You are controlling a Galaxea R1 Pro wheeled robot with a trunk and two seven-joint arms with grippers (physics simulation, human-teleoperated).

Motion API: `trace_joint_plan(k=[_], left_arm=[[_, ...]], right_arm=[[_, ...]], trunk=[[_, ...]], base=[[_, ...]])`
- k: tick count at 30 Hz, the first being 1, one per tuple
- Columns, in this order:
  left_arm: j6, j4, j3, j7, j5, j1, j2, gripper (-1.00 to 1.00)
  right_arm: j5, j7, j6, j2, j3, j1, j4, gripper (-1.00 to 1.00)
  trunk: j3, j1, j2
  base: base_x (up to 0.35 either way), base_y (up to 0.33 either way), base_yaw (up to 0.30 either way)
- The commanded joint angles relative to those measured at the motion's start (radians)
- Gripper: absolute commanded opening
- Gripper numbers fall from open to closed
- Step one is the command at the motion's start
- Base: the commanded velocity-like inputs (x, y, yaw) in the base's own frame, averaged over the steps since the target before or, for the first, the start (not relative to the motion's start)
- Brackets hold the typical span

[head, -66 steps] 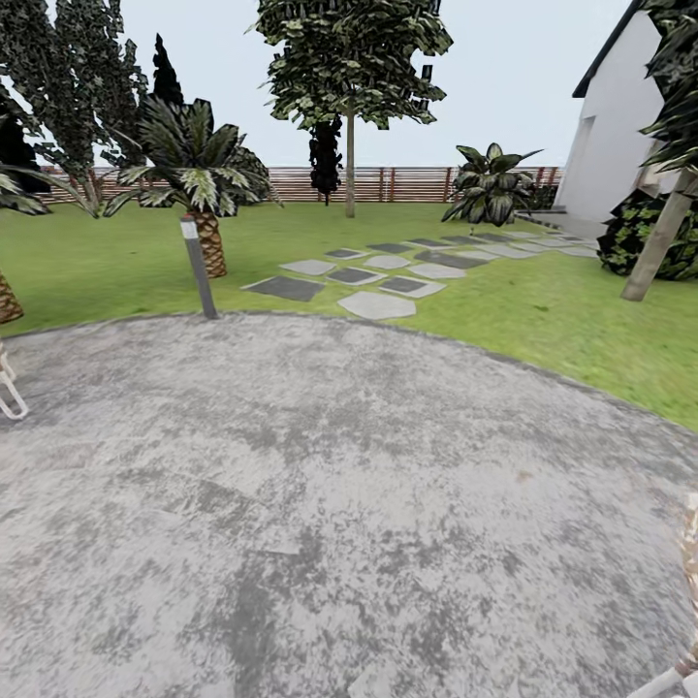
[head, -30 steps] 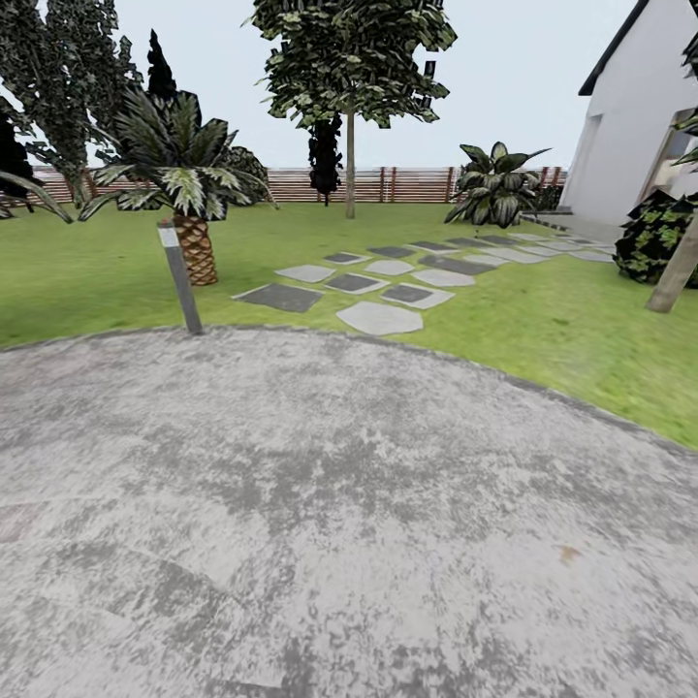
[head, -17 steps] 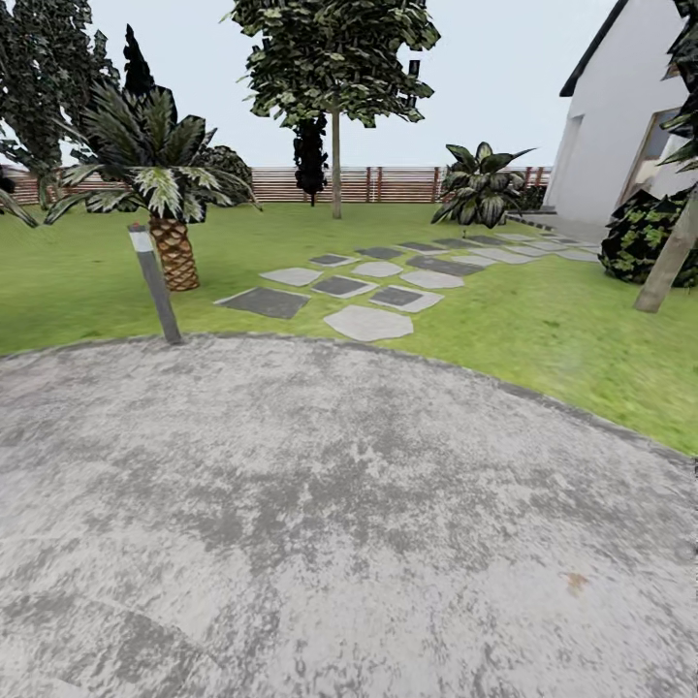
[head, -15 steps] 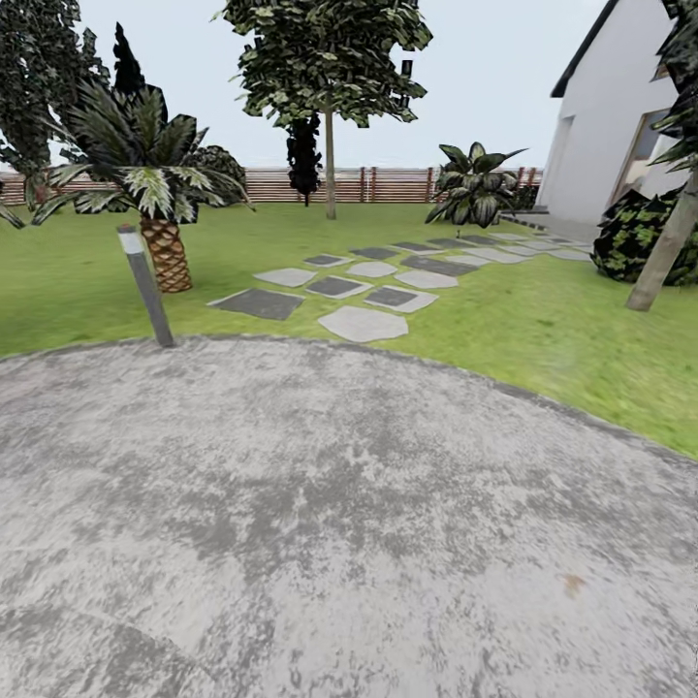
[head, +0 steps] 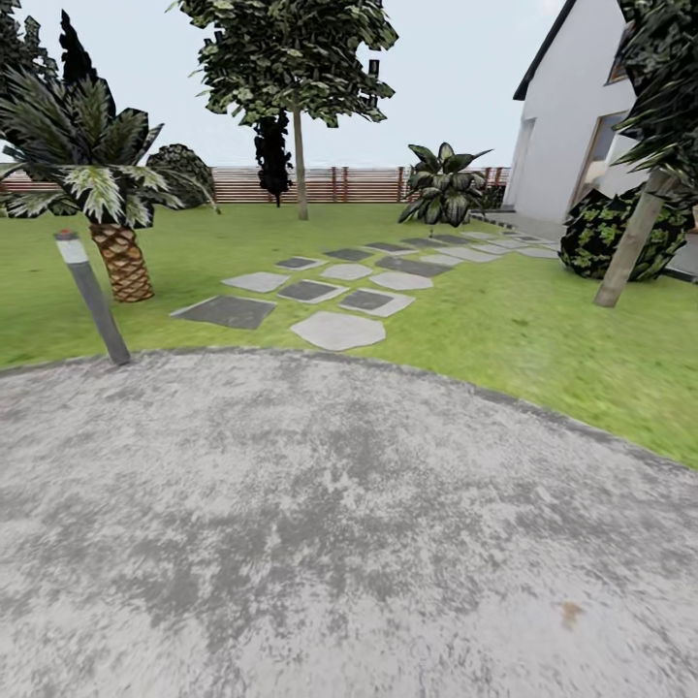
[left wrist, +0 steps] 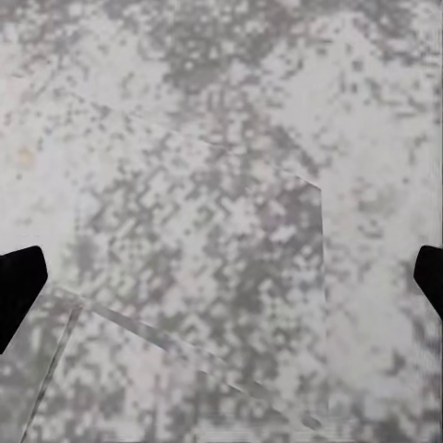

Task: In the garden, pick up the pesticide atomizer on the floor and spray pesticide onto both trees until each tree trunk is fully covered.

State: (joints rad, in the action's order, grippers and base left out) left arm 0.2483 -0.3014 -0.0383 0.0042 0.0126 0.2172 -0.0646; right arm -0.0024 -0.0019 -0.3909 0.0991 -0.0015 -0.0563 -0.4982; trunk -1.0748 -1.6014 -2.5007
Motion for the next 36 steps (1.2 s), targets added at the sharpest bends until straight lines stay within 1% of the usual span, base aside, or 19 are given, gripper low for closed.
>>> trace_joint_plan(k=[1,17,36], left_arm=[[0.003,0.001,-0.002,0.0,0.001,0.0,0.0,1.0],[0.003,0.001,-0.001,0.0,0.001,0.0,0.0,1.0],[0.003,0.001,-0.002,0.0,0.002,0.001,0.0,1.0]], right_arm=[[0.0,0.0,-0.003,-0.001,0.001,0.0,0.001,1.0],[0.004,-0.001,-0.002,-0.006,-0.002,0.0,0.002,1.0],[0.007,-0.002,-0.003,-0.006,-0.003,0.0,0.004,1.0]], trunk=[[-0.001,0.0,0.0],[-0.001,0.0,0.0],[0.003,0.0,0.0]], base=[[0.34,0.0,-0.009],[0.34,0.0,-0.013],[0.34,0.0,-0.244]])
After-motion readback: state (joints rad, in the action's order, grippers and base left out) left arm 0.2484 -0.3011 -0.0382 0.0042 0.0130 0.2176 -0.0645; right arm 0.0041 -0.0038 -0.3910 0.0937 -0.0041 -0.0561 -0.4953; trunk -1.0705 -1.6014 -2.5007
